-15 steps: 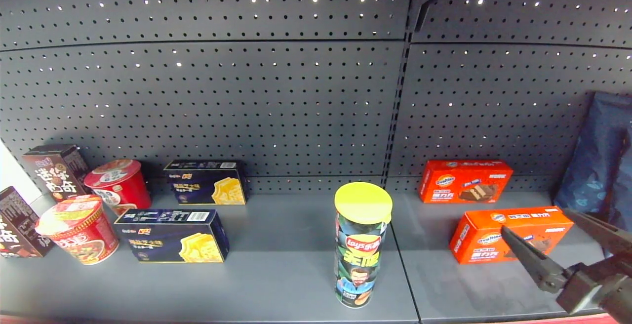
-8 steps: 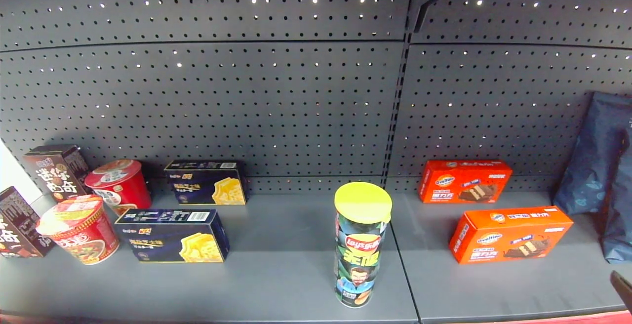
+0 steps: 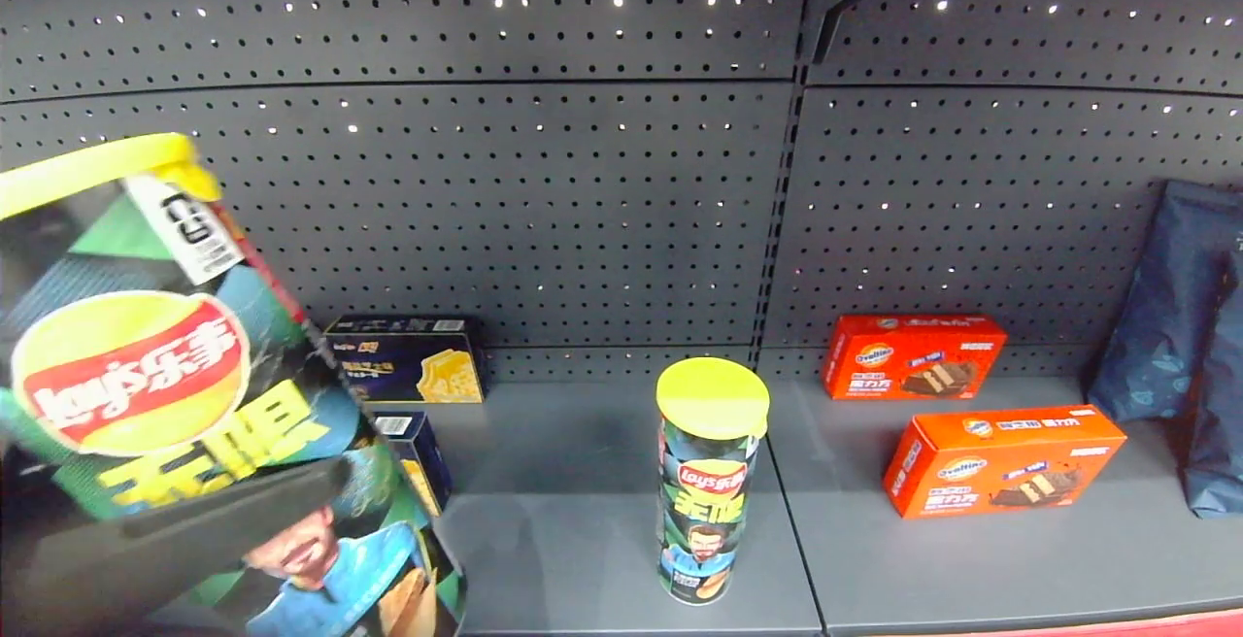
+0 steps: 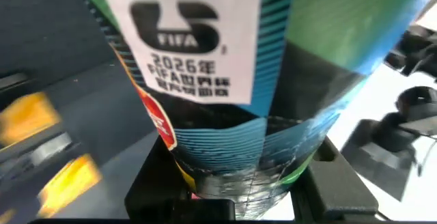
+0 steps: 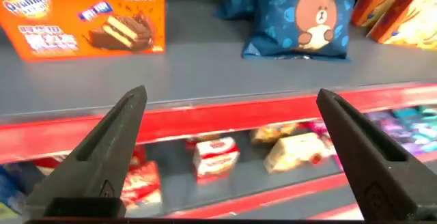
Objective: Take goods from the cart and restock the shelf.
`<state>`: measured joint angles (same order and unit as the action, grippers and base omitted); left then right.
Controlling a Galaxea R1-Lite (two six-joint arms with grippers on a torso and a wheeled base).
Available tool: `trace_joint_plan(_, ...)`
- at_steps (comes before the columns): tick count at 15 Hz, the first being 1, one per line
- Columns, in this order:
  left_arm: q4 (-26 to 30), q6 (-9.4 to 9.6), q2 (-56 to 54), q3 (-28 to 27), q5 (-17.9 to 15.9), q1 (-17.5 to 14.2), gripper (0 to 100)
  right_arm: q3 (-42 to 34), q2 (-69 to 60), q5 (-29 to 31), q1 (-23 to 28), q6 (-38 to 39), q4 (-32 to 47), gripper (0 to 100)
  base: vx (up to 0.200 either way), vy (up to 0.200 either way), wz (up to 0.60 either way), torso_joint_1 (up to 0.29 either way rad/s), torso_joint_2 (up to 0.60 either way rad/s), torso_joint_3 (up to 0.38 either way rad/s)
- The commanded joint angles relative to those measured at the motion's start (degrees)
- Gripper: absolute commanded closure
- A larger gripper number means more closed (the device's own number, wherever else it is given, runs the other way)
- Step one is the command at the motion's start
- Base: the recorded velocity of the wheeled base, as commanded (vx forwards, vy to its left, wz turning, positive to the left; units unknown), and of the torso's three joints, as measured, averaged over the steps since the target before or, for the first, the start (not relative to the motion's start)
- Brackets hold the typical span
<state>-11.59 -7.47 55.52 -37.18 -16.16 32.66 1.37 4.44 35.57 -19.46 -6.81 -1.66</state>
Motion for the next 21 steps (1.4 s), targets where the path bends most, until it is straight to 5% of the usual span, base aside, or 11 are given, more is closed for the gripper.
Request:
trace_joint_plan(1,-3.08,0.53,12.95,-5.8,-6.6,-7.61,100,0.04,-4.44,-1.65,0.65,0.31,0.16,0,0.0,0.0,0.0,0.0,0.0,0.0)
trace_joint_plan(4,-11.61,5.45,23.5,-8.7,-10.64,-13.94,100,-0.05,-4.44,-2.17,0.65,-0.13,0.16,0,0.0,0.0,0.0,0.0,0.0,0.0)
trace_joint_plan(10,-17.41,17.14,36.42,-9.93,-16.53,-14.47,100,-0.05,-4.44,-2.26,0.74,0.05,0.16,0,0.0,0.0,0.0,0.0,0.0,0.0)
trace_joint_plan(14,-19.17,18.81,43.36,-13.8,-16.62,-13.41,100,-0.05,-4.44,-2.17,0.74,0.22,0.16,0,0.0,0.0,0.0,0.0,0.0,0.0)
trace_joint_plan(21,-19.26,18.9,58.39,-29.18,-18.38,-10.86,100,-0.05,-4.44,-2.09,0.74,0.49,0.25,0,0.0,0.0,0.0,0.0,0.0,0.0)
